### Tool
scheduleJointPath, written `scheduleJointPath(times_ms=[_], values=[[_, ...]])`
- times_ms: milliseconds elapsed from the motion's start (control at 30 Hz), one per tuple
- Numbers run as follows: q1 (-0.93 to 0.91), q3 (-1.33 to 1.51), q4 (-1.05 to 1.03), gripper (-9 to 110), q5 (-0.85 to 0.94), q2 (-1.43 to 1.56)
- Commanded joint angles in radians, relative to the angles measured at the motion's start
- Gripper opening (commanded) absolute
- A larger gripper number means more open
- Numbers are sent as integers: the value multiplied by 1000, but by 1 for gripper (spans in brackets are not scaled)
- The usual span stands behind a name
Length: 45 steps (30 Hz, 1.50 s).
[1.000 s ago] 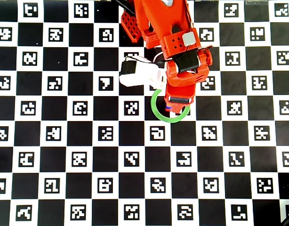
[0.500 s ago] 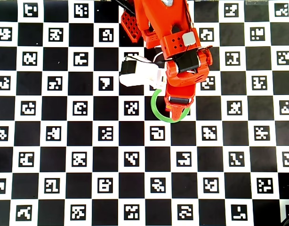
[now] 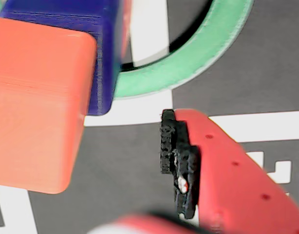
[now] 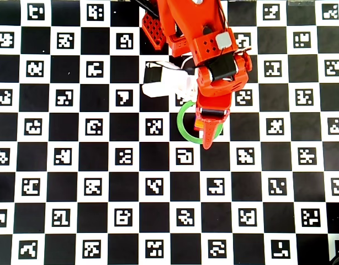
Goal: Grab the red cube then put it in the green circle then put the blue cube on top and finally the orange cube on top
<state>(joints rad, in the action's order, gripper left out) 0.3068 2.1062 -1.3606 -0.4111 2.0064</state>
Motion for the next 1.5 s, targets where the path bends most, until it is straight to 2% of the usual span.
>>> scheduleJointPath(times_ms=[0,367,500,667,767,833,933,1000,1200,1467], values=[[12,-52,-34,55,-2,84],[29,-97,-144,54,2,273],[15,-84,-198,49,41,367],[-26,-69,-244,36,101,457],[-51,-74,-282,21,160,500],[-71,-71,-293,15,198,528],[-107,-61,-288,-1,262,561],[-129,-57,-284,-5,304,578],[-178,-25,-262,-5,465,623],[-244,127,-141,-5,879,732]])
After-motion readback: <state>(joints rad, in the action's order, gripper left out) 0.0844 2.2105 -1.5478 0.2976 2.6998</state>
